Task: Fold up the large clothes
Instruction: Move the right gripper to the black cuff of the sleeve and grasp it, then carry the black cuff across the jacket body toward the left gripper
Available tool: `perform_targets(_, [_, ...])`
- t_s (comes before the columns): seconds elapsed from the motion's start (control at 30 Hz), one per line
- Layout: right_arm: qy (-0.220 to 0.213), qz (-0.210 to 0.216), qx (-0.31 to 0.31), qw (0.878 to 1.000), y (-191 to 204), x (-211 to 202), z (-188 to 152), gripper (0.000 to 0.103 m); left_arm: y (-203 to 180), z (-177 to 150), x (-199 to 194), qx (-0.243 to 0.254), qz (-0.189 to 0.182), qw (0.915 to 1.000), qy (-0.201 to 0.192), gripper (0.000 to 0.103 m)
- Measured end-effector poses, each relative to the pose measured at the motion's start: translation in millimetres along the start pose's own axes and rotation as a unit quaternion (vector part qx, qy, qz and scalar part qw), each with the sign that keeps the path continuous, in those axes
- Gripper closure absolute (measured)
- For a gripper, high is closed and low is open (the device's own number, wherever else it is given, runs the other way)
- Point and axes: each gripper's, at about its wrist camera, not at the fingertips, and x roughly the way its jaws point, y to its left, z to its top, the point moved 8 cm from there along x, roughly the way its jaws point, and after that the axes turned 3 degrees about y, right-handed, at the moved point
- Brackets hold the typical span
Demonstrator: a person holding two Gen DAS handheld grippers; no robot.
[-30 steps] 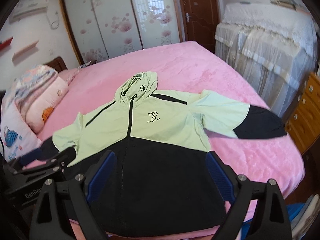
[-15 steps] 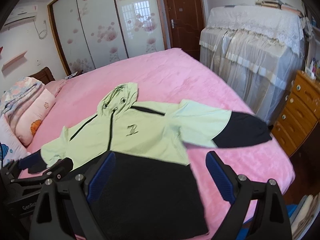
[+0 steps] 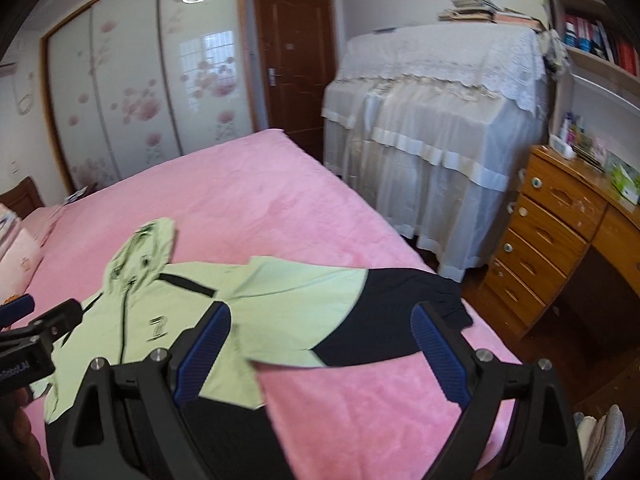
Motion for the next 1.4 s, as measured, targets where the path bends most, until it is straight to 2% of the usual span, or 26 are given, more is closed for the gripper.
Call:
perform_targets(0.07, [0.013, -0.023, 0.015, 1.000, -22.4, 19.4, 0.1, 0.011, -10.3, 4.5, 18.0, -0.002, -0.003, 1.0000, -0.002, 0.002])
perform_targets(0.2, [0.052, -0.028, 0.049, 0.997, -56.0, 59.5, -10.8, 0.011, -28.0, 5.8, 56.2, -0.011, -0.023, 0.9996, -0.014, 0.001])
perform_targets(0.3, [0.073, -0.041, 0.072, 0.994, -80.3, 84.4, -22.1, 0.012, -42.0, -1.5, 94.6, 0.002, -0.023, 0.9997, 0.013, 0.001])
perform_targets(0.5, [0.115, -0.051, 0.120, 0.985, -120.6, 123.5, -48.4, 0.022, -74.8, -23.6, 152.0, 0.027, -0.040, 0.9969, 0.061, 0.001])
perform_targets(0.6, [0.128, -0.032, 0.160, 0.978, -139.4, 140.8, -61.1, 0.023, -89.9, -30.8, 167.5, 0.038, -0.047, 0.9959, 0.067, 0.001])
perform_targets(0.73, [0.164, 0.016, 0.222, 0.961, -157.4, 169.9, -86.0, 0.023, -109.6, -37.0, 189.3, 0.046, -0.055, 0.9944, 0.078, 0.001])
perform_targets(0.83, [0.179, 0.036, 0.249, 0.951, -165.8, 184.8, -101.3, 0.023, -117.4, -38.4, 201.0, 0.040, -0.057, 0.9943, 0.081, 0.001])
perform_targets(0.97, [0.183, 0.058, 0.281, 0.940, -172.4, 198.7, -111.0, 0.023, -124.3, -42.1, 214.4, 0.037, -0.054, 0.9940, 0.088, 0.001])
perform_targets(1.13, [0.174, 0.062, 0.300, 0.936, -179.8, 214.2, -105.8, 0.025, -131.3, -45.5, 226.3, 0.030, -0.060, 0.9925, 0.102, 0.001])
perform_targets(1.2, [0.176, 0.054, 0.303, 0.935, -183.1, 223.0, -103.1, 0.042, -134.5, -44.4, 227.7, 0.031, -0.061, 0.9925, 0.101, 0.001])
perform_targets(1.23, [0.178, 0.050, 0.305, 0.934, -183.7, 229.3, -102.4, 0.048, -136.2, -43.3, 227.7, 0.033, -0.060, 0.9926, 0.100, 0.001])
perform_targets(1.3, [0.178, 0.041, 0.303, 0.935, -185.8, 236.9, -100.3, 0.075, -138.0, -41.3, 226.6, 0.040, -0.057, 0.9927, 0.099, 0.001])
perform_targets(1.37, [0.170, 0.044, 0.303, 0.937, -186.5, 238.5, -95.9, 0.093, -136.5, -39.7, 224.8, 0.049, -0.048, 0.9925, 0.101, 0.001])
perform_targets(1.4, [0.164, 0.045, 0.301, 0.938, -184.8, 236.1, -92.9, 0.097, -135.2, -39.1, 224.4, 0.055, -0.041, 0.9922, 0.104, 0.002])
